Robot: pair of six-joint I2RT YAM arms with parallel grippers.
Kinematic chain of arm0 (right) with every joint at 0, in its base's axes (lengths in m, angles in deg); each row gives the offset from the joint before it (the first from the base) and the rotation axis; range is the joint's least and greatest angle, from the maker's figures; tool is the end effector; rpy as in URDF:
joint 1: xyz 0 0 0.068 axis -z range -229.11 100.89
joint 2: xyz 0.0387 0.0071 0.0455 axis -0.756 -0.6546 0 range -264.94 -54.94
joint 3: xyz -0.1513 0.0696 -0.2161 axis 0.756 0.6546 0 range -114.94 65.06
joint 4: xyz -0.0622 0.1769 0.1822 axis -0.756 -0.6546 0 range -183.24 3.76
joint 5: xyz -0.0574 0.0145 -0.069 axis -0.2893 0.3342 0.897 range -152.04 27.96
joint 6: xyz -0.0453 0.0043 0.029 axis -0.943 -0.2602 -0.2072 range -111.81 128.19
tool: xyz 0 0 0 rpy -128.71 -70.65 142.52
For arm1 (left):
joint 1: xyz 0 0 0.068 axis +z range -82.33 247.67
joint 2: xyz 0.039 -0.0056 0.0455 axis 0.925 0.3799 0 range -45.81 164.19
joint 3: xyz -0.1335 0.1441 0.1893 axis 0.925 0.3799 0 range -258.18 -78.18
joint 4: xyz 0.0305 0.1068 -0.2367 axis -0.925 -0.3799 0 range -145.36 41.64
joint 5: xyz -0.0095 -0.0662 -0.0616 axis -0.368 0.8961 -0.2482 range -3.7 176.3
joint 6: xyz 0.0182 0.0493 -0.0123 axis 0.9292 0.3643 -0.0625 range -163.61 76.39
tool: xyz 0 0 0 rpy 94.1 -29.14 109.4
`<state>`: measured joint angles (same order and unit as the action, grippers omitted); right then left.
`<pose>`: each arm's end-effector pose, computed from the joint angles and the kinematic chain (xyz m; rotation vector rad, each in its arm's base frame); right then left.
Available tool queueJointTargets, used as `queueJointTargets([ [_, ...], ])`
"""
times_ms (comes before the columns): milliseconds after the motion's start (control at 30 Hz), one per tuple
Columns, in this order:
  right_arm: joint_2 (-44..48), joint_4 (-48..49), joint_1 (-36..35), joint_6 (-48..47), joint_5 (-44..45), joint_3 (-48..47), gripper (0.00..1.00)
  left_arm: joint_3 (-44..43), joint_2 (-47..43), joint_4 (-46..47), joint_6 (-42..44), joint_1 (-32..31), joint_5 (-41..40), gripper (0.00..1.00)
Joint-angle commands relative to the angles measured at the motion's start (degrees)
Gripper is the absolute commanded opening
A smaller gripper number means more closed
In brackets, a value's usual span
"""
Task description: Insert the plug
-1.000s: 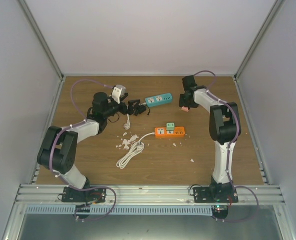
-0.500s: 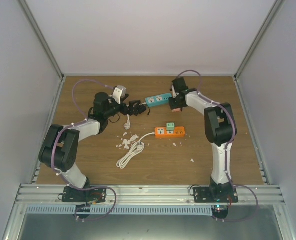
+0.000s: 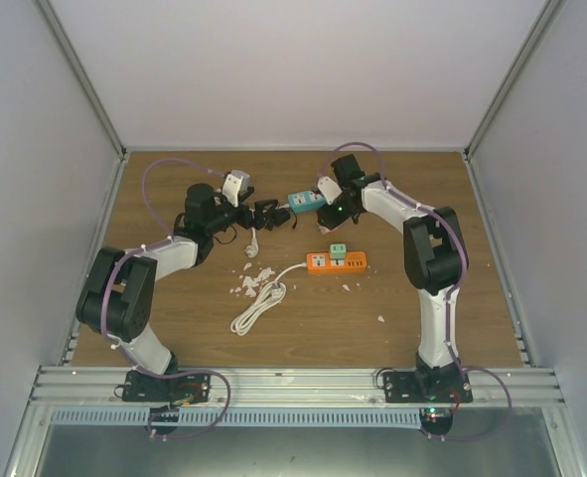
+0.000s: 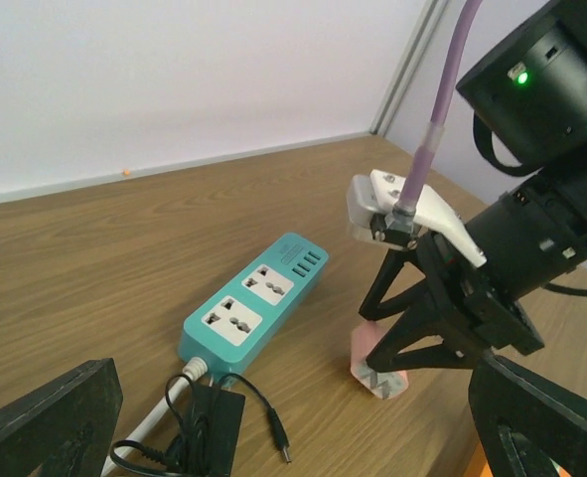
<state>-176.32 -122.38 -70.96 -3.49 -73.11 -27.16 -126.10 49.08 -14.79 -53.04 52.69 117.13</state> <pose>0.4115 0.1723 0.1728 -0.8376 2.5807 0.3145 0.3385 -0.1095 0.2142 0.4781 1.7774 -0.7849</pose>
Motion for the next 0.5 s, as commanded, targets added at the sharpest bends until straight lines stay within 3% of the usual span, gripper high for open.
queueJointTargets([
  [0, -0.7, -6.4, 0.5, -6.9, -3.0, -5.4, 0.50, -1.4, 0.6, 1.6, 0.7, 0.4, 0.2, 0.99],
  [267, -2.0, -7.3, 2.4, -7.5, -2.5, -6.5, 0.54, -1.4, 0.9, 1.4, 0.7, 2.1, 0.6, 0.99],
  [333, -0.8, -5.8, 2.3, -5.7, -2.3, -6.7, 0.70, -0.9, 0.7, 1.7, 0.6, 2.3, 0.6, 0.99],
  [400, 2.4, -3.5, 1.8, -2.7, -1.6, -6.9, 0.97, -0.7, 0.5, 1.8, 0.6, 2.3, 0.6, 0.99],
  [467, 5.5, -1.1, 0.7, 1.0, 2.1, -7.2, 1.00, -0.6, 0.6, 1.8, 0.6, 2.3, 0.6, 0.99],
])
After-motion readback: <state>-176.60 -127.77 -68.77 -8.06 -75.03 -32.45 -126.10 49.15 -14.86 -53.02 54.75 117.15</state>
